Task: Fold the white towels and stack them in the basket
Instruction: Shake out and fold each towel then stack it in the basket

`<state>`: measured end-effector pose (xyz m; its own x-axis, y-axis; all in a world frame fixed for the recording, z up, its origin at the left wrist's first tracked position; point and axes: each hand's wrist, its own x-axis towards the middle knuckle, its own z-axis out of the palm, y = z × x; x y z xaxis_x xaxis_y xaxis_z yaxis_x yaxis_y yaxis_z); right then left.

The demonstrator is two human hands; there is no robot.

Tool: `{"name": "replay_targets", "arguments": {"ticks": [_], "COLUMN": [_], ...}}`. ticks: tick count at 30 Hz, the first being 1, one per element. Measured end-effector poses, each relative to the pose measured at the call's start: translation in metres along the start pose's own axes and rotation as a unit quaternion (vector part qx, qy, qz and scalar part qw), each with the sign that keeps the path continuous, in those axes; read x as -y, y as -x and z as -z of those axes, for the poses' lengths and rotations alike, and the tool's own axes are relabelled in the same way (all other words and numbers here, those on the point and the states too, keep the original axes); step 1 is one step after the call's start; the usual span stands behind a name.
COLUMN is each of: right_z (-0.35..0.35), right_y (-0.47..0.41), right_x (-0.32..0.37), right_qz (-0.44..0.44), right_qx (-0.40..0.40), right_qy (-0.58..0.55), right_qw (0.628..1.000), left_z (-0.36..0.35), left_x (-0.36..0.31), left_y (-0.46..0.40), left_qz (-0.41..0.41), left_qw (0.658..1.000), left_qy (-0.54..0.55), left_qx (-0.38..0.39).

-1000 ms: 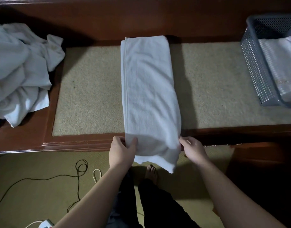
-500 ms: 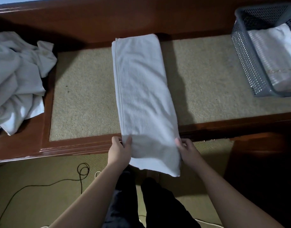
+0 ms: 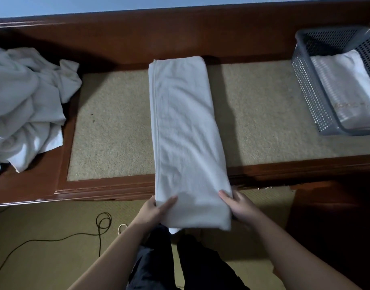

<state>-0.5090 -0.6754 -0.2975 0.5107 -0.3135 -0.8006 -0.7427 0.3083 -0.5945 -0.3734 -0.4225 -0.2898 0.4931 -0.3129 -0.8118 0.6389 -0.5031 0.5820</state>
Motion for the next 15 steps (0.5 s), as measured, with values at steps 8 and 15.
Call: {"name": "replay_targets", "arguments": {"ticks": [8,15], "right_z": [0.001,0.002], "right_y": [0.026,0.057], "right_x": [0.017,0.029], "right_qz": [0.01,0.04], "right_qx": [0.014,0.017], "right_qy": [-0.017,-0.041], "right_qw": [1.0,0.998], "left_z": [-0.012,0.0], "left_x": [0.007,-0.017], "left_y": [0.032,0.062], "left_qz": [-0.015,-0.038], "left_qw": [0.996,0.983], "left_qy": [0.085,0.131], "left_qx": [0.032,0.124]}}
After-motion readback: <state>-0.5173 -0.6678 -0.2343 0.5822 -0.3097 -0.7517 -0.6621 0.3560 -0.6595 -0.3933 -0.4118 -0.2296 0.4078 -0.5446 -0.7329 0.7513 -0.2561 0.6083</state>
